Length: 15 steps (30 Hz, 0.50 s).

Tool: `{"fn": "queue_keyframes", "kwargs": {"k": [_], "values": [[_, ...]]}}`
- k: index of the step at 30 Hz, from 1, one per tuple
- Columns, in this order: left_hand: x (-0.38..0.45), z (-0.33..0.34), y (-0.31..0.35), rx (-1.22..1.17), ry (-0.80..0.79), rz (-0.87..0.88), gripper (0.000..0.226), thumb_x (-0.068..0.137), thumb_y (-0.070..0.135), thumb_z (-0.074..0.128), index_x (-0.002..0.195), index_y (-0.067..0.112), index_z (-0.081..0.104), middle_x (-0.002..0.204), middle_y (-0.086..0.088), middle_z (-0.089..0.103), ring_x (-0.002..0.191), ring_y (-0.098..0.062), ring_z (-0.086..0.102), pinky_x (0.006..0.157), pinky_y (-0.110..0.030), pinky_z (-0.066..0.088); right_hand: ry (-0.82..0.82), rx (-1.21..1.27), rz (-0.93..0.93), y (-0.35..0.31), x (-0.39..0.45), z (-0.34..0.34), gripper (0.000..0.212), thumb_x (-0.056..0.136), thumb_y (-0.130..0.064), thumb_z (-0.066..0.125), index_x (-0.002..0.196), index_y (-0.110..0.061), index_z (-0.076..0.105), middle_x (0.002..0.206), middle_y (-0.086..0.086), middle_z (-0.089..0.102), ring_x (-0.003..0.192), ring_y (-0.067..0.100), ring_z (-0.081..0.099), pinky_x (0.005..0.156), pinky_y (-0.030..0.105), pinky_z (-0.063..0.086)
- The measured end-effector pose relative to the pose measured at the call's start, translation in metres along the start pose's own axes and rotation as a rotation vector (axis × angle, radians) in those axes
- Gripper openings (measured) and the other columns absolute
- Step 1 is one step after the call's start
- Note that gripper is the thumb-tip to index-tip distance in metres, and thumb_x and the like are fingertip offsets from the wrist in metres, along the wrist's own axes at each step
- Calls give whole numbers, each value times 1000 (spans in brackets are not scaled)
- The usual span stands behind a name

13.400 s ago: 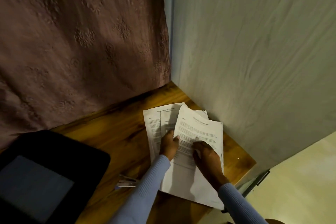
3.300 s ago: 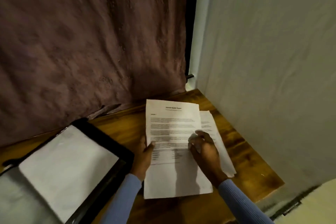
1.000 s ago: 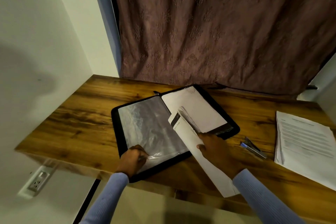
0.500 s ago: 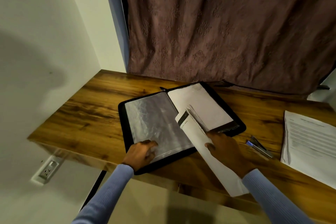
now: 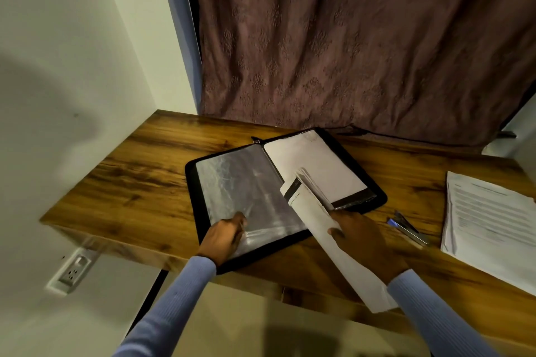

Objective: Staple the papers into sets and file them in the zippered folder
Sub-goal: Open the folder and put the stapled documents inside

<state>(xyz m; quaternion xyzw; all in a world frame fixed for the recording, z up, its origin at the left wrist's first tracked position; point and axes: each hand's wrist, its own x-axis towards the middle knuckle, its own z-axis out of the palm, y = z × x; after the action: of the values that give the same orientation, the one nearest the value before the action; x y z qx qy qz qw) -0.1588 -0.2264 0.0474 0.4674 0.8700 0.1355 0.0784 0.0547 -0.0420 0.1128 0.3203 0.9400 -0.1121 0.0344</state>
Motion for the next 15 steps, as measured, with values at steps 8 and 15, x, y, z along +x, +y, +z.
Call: {"fn": "queue_keyframes", "kwargs": {"k": [8, 15], "values": [[4, -15, 6, -388, 51, -86, 22, 70, -3, 72, 67, 17, 63, 70, -4, 64, 68, -15, 61, 67, -19, 51, 24, -13, 6, 9, -11, 3, 47, 98, -38, 36, 139, -15, 37, 135, 5, 50, 121, 16, 49, 97, 19, 36], [8, -20, 17, 38, 20, 131, 20, 82, 1, 44, 96, 8, 56, 105, -10, 53, 76, -26, 52, 65, -27, 40, 80, 11, -51, 15, -16, 5, 42, 97, -33, 43, 133, -12, 46, 126, 8, 57, 113, 21, 55, 91, 23, 41]]}}
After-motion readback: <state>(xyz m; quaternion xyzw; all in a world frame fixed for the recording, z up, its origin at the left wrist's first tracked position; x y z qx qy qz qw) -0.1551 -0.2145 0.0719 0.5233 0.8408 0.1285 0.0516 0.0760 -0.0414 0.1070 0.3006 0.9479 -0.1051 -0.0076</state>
